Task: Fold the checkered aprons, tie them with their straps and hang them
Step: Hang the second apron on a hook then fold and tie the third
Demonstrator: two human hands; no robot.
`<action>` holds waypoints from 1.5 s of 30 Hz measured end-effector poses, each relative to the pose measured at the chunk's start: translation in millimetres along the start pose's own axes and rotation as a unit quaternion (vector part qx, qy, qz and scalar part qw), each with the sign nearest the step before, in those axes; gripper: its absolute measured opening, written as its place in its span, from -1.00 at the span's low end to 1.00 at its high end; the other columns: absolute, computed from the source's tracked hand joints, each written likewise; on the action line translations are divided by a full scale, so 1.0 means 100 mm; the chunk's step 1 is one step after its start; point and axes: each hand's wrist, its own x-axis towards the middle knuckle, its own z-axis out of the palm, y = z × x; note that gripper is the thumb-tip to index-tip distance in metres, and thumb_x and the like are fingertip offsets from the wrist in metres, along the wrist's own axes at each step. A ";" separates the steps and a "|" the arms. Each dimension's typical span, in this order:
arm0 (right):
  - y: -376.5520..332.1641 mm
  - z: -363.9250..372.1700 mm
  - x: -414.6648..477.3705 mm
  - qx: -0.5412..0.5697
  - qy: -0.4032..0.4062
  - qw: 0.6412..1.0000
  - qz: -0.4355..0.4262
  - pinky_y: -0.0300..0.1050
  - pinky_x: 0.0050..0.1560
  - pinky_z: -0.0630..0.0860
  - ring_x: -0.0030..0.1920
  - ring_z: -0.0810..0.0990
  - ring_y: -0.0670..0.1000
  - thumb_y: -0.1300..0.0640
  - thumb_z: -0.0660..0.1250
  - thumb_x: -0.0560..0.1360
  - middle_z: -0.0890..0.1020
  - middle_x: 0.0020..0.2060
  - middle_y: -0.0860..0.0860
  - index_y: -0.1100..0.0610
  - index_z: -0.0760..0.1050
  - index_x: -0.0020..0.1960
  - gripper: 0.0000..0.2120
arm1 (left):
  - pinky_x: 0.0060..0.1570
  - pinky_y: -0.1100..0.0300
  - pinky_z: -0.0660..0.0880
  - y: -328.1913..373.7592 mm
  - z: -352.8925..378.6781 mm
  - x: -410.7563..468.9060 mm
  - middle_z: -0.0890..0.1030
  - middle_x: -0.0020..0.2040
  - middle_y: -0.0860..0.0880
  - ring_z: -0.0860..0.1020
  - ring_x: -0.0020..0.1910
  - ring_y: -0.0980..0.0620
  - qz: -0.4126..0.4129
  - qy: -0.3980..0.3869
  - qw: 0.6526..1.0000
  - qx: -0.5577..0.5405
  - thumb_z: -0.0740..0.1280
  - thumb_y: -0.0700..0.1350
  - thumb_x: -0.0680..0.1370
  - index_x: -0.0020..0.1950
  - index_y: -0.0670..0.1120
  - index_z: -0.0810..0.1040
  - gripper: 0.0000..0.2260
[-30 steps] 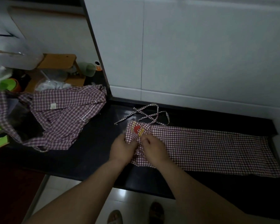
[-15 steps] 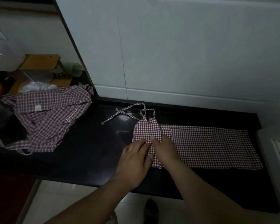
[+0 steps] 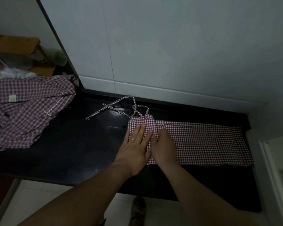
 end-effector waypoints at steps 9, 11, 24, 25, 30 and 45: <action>0.10 0.02 -0.06 -0.074 -0.074 0.983 -0.150 0.01 -0.05 0.58 -0.03 0.59 -0.01 0.15 0.25 0.62 0.58 0.07 -0.02 -0.09 0.39 0.18 -0.81 | 0.62 -0.15 -0.19 -0.38 -0.01 -0.15 -0.15 0.71 -0.04 -0.20 0.69 -0.03 0.098 0.032 0.994 0.041 -0.06 0.25 0.72 0.72 0.08 -0.13 -0.39; 0.05 0.08 -0.14 -0.055 -0.084 0.983 -0.155 -0.05 0.04 0.56 0.06 0.60 0.00 0.15 0.27 0.62 0.60 0.14 -0.02 -0.06 0.40 0.24 -0.77 | 0.63 -0.10 -0.08 -0.43 -0.09 -0.32 -0.08 0.72 -0.03 -0.07 0.70 -0.02 0.006 0.069 0.996 -0.049 0.03 0.25 0.71 0.72 0.03 -0.03 -0.36; -0.29 0.13 -0.33 0.229 -0.251 0.939 0.058 0.10 0.26 0.57 0.04 0.69 -0.01 -0.08 0.17 0.70 0.73 0.02 -0.04 0.00 0.63 0.09 -0.71 | -0.19 0.08 0.44 -0.23 -0.77 -0.41 0.56 -0.09 0.01 0.56 -0.14 0.06 -0.225 0.139 0.893 -0.363 0.44 0.05 0.53 -0.08 0.02 0.42 -0.78; -0.31 0.06 -0.35 0.337 -0.282 0.893 0.101 0.08 0.32 0.55 0.12 0.71 0.01 -0.12 0.10 0.73 0.74 0.08 -0.02 0.02 0.65 0.14 -0.61 | -0.13 0.07 0.47 -0.14 -0.78 -0.40 0.54 -0.08 0.00 0.55 -0.13 0.10 -0.202 0.133 0.892 -0.383 0.42 0.11 0.55 -0.07 0.01 0.44 -0.76; -0.17 -0.30 -0.37 0.525 -0.364 0.741 0.207 0.20 0.46 0.44 0.32 0.63 0.18 -0.28 0.18 0.66 0.66 0.28 0.19 0.17 0.58 0.39 -0.41 | 0.26 0.14 0.41 0.12 -0.57 -0.44 0.53 0.20 0.15 0.46 0.19 0.21 -0.070 0.113 0.923 -0.362 0.18 0.09 0.70 0.25 0.09 0.60 -0.75; 0.10 -0.25 -0.39 0.135 -0.127 0.975 0.119 0.00 0.13 0.54 -0.05 0.66 -0.01 0.00 0.19 0.64 0.71 -0.09 -0.05 0.06 0.67 0.00 -0.71 | 0.65 -0.06 -0.15 0.13 -0.12 -0.36 0.09 0.70 -0.04 -0.05 0.68 0.04 0.006 0.069 0.983 -0.172 0.20 0.01 0.64 0.58 -0.04 0.29 -0.50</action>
